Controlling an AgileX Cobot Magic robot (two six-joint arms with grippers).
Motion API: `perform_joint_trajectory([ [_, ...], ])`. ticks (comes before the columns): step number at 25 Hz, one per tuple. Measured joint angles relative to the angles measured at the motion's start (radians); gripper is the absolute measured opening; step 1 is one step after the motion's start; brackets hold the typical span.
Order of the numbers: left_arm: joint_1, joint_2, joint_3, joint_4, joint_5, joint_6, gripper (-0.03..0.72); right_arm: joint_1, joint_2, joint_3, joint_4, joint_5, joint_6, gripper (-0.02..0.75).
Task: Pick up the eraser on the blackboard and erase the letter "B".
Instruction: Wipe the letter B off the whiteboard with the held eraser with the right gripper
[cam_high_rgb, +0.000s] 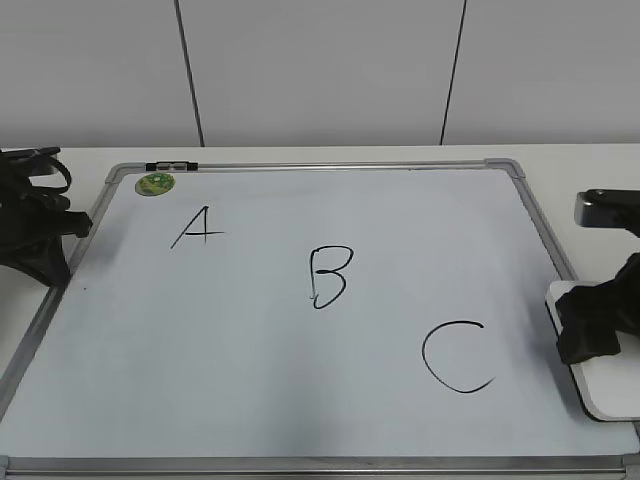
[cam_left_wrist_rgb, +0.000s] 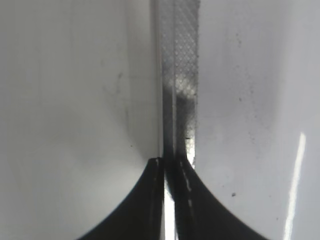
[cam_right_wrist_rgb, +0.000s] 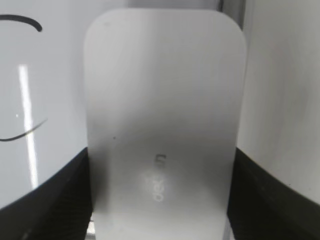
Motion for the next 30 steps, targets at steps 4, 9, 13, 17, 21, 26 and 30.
perform_joint_trajectory([
  [4,0.000,0.000,0.000,0.000,0.000,0.000,0.011,0.007,-0.072,0.000,0.000,0.006,-0.005,0.550],
  [9,0.000,0.000,0.000,0.002,0.000,-0.002,0.011,0.085,-0.098,-0.089,0.000,0.132,-0.006,0.550],
  [13,0.000,0.000,0.000,0.002,0.000,-0.002,0.011,0.173,-0.073,-0.210,0.002,0.214,0.013,0.551],
  [17,0.000,0.000,0.000,0.002,0.000,-0.002,0.011,0.251,-0.009,-0.352,0.000,0.255,0.037,0.551],
  [21,0.000,0.000,0.000,0.002,0.000,-0.002,0.011,0.318,0.111,-0.508,-0.009,0.313,0.051,0.551],
  [26,0.000,0.000,-0.001,0.002,0.004,-0.002,0.011,0.371,0.300,-0.721,-0.047,0.383,0.051,0.551],
  [30,0.000,0.000,-0.001,0.002,0.004,-0.002,0.011,0.394,0.456,-0.892,-0.064,0.426,0.053,0.551],
])
